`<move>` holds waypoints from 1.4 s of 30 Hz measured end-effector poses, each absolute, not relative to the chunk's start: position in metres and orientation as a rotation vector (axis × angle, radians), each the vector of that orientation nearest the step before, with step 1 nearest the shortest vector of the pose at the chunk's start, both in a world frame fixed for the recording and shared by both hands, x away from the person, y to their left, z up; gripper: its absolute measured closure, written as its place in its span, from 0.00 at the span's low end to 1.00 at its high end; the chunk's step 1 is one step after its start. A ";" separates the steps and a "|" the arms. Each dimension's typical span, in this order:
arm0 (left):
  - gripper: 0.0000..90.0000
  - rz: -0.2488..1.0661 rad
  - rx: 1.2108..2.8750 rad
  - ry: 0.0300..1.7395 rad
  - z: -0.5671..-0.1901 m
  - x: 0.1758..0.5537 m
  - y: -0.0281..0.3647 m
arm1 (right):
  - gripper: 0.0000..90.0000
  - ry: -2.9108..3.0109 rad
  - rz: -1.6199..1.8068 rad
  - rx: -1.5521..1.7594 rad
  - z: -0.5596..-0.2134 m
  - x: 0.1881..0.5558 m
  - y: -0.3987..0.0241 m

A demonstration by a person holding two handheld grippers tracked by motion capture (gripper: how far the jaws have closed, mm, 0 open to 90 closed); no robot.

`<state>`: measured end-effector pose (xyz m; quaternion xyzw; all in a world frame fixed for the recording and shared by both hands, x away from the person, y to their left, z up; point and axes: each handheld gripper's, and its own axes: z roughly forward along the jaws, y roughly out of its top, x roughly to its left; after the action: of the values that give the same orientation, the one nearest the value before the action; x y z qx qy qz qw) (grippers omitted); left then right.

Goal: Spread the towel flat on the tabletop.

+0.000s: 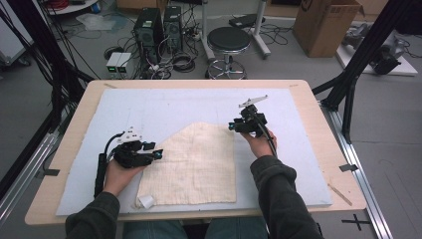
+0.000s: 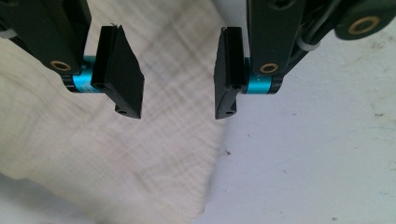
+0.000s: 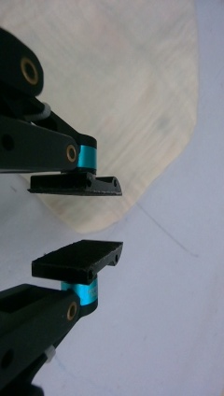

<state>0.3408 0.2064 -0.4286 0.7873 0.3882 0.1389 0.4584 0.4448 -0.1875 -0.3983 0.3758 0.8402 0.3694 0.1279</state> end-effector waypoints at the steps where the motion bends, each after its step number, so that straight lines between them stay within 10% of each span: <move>1: 0.59 0.339 1.937 0.968 -0.431 0.343 0.206 | 0.73 2.461 1.078 1.059 -0.397 0.443 -0.185; 13: 0.61 0.283 1.958 1.049 -0.441 0.362 0.205 | 0.67 2.764 1.167 0.727 -0.411 0.381 -0.153; 19: 0.93 0.302 1.998 0.985 -0.433 0.354 0.196 | 0.65 2.827 1.123 0.651 -0.429 0.359 -0.152; 26: 0.94 0.296 2.031 0.877 -0.417 0.330 0.177 | 0.96 2.823 1.120 0.590 -0.435 0.344 -0.163; 42: 0.86 0.116 2.229 0.613 -0.429 0.283 0.113 | 0.98 2.831 1.104 0.582 -0.431 0.320 -0.196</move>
<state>0.2829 0.1129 -0.4288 0.8818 0.2424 0.0458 0.4019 0.3196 -0.1957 -0.4310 0.1882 0.9148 0.3566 0.0240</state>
